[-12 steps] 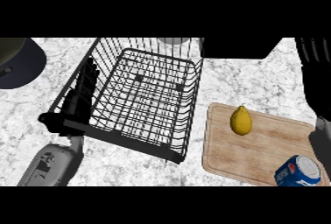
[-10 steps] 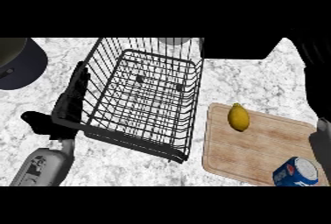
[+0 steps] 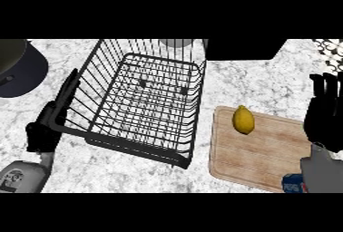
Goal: Pick the lemon from the cutting board and place it in the tiered basket
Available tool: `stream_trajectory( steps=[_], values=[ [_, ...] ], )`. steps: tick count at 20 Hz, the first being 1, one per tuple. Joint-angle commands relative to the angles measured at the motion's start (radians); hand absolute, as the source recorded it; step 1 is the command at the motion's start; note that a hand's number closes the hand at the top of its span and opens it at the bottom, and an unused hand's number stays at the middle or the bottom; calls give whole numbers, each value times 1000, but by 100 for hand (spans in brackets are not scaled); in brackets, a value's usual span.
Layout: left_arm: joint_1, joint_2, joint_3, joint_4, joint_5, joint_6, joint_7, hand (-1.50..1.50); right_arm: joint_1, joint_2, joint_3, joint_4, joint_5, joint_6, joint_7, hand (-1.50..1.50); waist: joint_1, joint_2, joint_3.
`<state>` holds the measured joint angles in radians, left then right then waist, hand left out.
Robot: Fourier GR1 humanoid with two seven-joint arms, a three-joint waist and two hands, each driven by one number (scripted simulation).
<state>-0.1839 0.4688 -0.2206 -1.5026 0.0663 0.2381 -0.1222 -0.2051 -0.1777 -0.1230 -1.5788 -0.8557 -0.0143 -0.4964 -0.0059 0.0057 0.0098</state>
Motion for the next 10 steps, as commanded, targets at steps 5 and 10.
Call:
stream_trajectory(
  steps=[5,10],
  values=[
    [30,31,-45,-113,-66,-39,75,0,176,-40,-109,228,-118,443,-94,-150,9,-5,-8],
    [32,26,-38,-96,-70,-24,52,0,323,-304,-63,182,118,454,34,-150,-13,-6,-10]
  ],
)
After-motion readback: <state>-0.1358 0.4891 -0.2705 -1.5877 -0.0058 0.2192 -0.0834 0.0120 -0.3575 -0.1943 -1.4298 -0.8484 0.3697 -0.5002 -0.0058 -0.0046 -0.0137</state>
